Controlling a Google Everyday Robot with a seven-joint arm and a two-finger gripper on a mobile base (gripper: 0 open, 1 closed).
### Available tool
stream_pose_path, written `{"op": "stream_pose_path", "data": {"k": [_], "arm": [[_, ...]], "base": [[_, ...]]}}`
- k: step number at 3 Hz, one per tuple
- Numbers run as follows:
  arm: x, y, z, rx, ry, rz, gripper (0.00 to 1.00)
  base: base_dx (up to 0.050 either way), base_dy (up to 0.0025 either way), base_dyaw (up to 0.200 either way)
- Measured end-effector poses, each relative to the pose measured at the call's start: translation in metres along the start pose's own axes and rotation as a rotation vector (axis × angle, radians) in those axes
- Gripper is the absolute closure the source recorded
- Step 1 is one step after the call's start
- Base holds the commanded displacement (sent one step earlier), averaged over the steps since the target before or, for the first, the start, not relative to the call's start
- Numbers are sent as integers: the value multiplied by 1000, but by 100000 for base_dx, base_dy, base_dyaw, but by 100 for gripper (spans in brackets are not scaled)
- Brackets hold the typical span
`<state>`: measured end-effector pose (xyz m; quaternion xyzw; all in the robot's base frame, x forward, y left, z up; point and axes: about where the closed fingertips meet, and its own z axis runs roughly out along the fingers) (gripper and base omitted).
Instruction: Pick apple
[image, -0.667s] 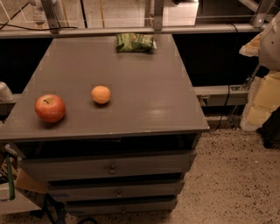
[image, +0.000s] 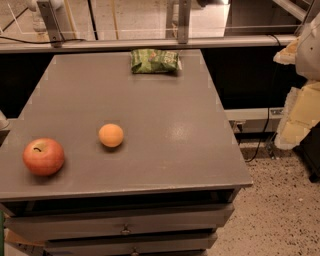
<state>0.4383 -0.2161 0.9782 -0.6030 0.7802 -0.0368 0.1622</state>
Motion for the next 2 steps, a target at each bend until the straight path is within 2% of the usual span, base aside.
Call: {"op": "stream_pose_path", "data": {"k": [1,2], "arm": [[-40,7,7,-4,-99,-58,0],[-108,20,16,-20,-274,-147,0]], "base": [[0,0,0],[0,0,0]]}}
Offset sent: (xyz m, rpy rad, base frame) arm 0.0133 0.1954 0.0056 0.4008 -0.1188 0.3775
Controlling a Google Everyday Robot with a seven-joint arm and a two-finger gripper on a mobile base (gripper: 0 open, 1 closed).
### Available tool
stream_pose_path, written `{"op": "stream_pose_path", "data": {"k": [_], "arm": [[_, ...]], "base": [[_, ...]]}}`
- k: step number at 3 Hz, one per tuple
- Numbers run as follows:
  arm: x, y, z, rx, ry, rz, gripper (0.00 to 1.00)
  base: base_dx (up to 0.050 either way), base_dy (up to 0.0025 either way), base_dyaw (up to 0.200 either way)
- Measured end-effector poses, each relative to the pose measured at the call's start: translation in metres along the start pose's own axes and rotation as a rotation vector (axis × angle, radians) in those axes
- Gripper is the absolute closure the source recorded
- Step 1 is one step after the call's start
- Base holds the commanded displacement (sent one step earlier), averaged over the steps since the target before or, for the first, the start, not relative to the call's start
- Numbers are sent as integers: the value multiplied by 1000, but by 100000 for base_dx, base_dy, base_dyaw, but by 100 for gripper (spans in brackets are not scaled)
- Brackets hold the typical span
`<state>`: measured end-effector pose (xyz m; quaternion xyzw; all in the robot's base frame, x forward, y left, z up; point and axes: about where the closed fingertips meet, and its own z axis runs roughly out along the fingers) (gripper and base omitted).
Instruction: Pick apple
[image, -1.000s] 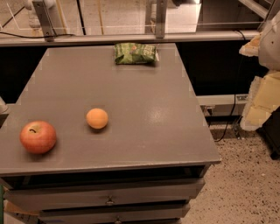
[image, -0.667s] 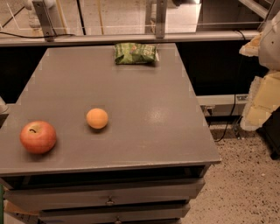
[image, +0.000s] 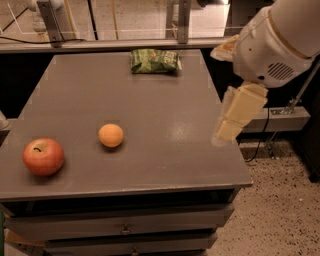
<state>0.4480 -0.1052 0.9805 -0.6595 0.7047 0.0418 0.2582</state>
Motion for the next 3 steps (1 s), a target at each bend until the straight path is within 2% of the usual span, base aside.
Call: {"op": "stream_pose_path", "data": {"k": [1,3], "arm": [[-58,10,14,-19,-164,-59,0],[-53,10,15,-20,-182,-58,0]], "base": [[0,0,0],[0,0,0]]}}
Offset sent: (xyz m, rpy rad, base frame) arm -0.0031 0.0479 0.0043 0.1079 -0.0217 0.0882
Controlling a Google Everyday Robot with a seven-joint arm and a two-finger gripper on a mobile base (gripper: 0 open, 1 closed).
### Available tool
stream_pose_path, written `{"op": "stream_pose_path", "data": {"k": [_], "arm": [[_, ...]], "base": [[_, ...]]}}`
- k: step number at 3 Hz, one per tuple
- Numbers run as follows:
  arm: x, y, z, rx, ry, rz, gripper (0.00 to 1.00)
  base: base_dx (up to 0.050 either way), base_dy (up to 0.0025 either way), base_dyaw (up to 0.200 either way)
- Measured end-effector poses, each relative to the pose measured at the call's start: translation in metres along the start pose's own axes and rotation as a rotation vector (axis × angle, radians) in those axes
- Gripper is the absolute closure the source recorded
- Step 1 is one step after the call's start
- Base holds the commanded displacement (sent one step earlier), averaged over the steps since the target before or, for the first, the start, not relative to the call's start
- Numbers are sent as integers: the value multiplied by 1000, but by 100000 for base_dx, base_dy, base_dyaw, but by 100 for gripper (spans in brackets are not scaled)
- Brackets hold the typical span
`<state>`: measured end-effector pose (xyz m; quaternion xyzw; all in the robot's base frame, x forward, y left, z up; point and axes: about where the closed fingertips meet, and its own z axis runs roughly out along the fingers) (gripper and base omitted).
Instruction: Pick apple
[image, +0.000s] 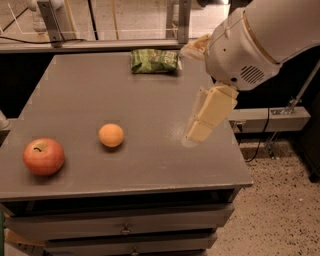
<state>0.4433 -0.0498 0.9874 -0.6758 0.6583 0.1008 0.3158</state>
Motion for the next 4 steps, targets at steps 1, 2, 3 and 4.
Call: {"op": "stream_pose_path", "data": {"k": [1,2,3,4], "arm": [[-20,-6,36,-49,-65,-67,0],[-57,-9,87,-123,-117,-161,0],[-96,-5,142,-193,-147,-259,0],[-126,5,188,-260,-159,-331,0]], "base": [[0,0,0],[0,0,0],[0,0,0],[0,0,0]]}}
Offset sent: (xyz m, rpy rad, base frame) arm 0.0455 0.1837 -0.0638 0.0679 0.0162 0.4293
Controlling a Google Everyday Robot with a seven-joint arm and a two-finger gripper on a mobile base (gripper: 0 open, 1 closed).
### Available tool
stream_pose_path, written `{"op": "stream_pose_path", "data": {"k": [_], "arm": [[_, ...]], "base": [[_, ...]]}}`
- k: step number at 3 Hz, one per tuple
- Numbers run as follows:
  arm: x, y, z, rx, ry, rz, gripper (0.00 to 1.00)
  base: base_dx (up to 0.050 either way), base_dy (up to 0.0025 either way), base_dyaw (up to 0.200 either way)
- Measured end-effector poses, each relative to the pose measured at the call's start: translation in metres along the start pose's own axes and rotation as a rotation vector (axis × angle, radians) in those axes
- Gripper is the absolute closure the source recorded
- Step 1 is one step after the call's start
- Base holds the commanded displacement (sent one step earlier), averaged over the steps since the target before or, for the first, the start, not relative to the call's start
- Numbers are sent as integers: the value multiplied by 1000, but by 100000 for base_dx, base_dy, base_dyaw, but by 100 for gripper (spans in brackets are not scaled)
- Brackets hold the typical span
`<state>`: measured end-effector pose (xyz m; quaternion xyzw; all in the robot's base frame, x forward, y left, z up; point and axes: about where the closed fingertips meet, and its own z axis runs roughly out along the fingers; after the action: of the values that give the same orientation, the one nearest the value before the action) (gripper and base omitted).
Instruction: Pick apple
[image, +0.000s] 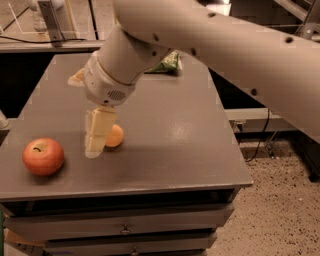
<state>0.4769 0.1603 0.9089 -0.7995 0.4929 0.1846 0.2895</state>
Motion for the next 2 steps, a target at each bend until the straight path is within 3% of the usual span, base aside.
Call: {"op": "stream_pose_path", "data": {"k": [2], "arm": [[-38,8,77,-120,-18,-73,0]], "base": [[0,0,0]]}}
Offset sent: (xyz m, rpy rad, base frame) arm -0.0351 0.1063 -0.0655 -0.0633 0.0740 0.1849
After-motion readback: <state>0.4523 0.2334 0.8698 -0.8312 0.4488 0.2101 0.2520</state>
